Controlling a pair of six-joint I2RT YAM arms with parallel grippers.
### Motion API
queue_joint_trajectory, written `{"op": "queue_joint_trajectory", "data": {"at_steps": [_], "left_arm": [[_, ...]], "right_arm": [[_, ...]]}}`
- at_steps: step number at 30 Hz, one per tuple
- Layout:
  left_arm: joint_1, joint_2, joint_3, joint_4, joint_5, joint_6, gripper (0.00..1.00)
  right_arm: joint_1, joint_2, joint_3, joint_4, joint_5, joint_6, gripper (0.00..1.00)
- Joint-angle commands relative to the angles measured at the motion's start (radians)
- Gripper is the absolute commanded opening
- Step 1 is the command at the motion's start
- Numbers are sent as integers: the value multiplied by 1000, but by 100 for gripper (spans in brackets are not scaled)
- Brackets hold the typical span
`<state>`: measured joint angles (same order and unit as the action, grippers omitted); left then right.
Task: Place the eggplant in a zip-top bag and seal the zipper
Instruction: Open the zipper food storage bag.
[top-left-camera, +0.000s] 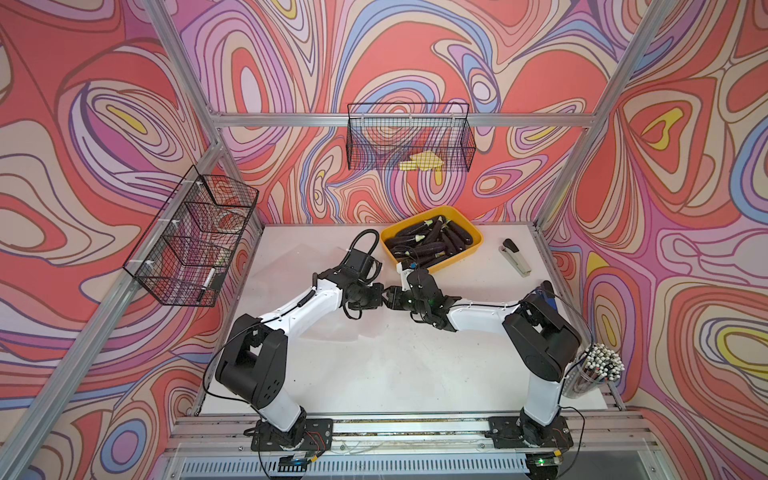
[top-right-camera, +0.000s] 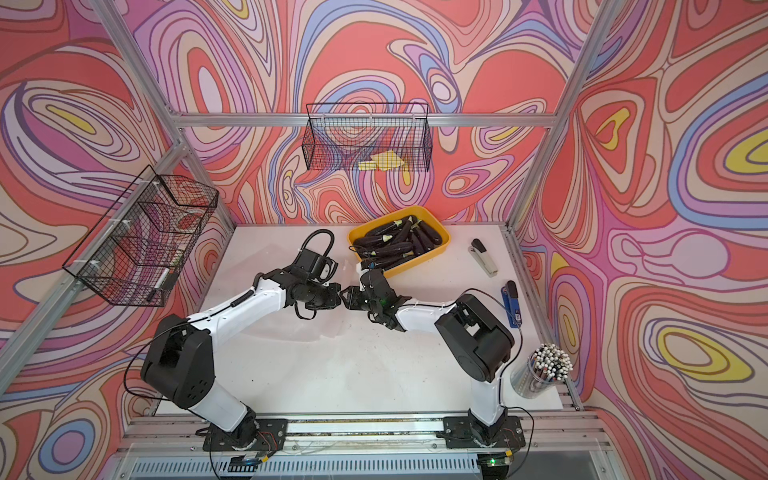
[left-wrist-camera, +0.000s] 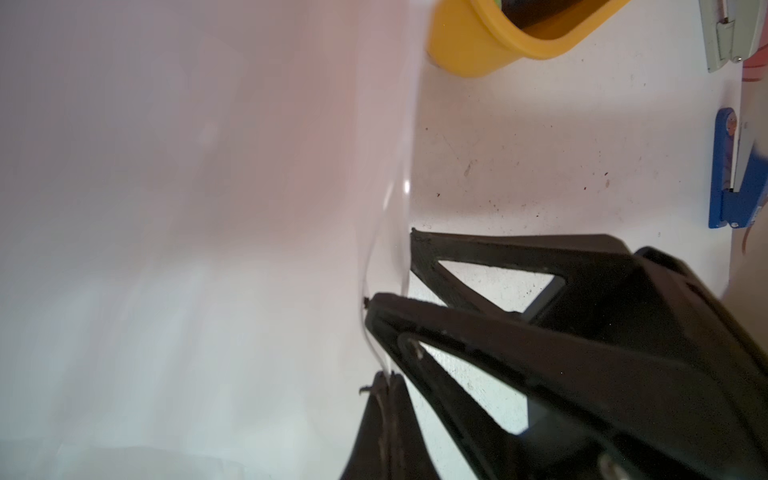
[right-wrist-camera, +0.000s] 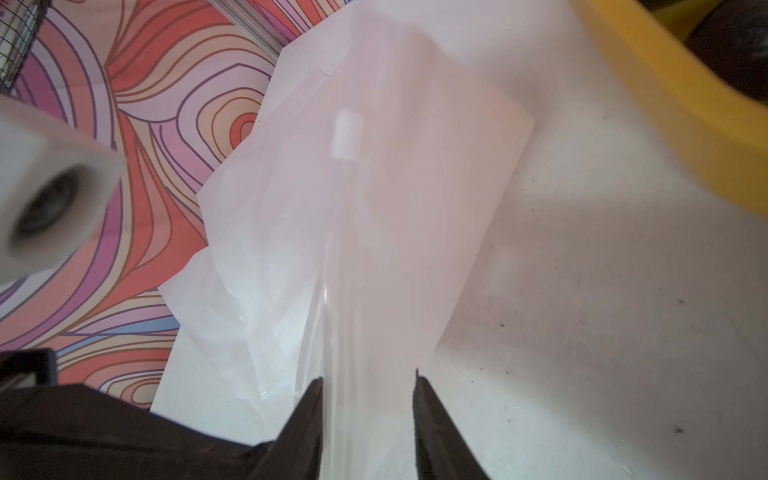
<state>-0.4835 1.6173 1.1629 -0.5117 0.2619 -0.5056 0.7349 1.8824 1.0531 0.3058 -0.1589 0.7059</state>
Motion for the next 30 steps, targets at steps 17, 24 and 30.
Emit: {"op": "queue_joint_trajectory", "data": {"at_steps": [17, 24, 30], "left_arm": [[-4, 42, 19, -29, -130, 36, 17], [-9, 63, 21, -16, -146, 47, 31], [-22, 103, 23, -20, -198, 72, 27]], "right_arm": [[12, -18, 22, -40, -62, 13, 4], [12, -27, 11, -8, -100, 35, 4], [12, -57, -2, 18, -128, 56, 4]]}}
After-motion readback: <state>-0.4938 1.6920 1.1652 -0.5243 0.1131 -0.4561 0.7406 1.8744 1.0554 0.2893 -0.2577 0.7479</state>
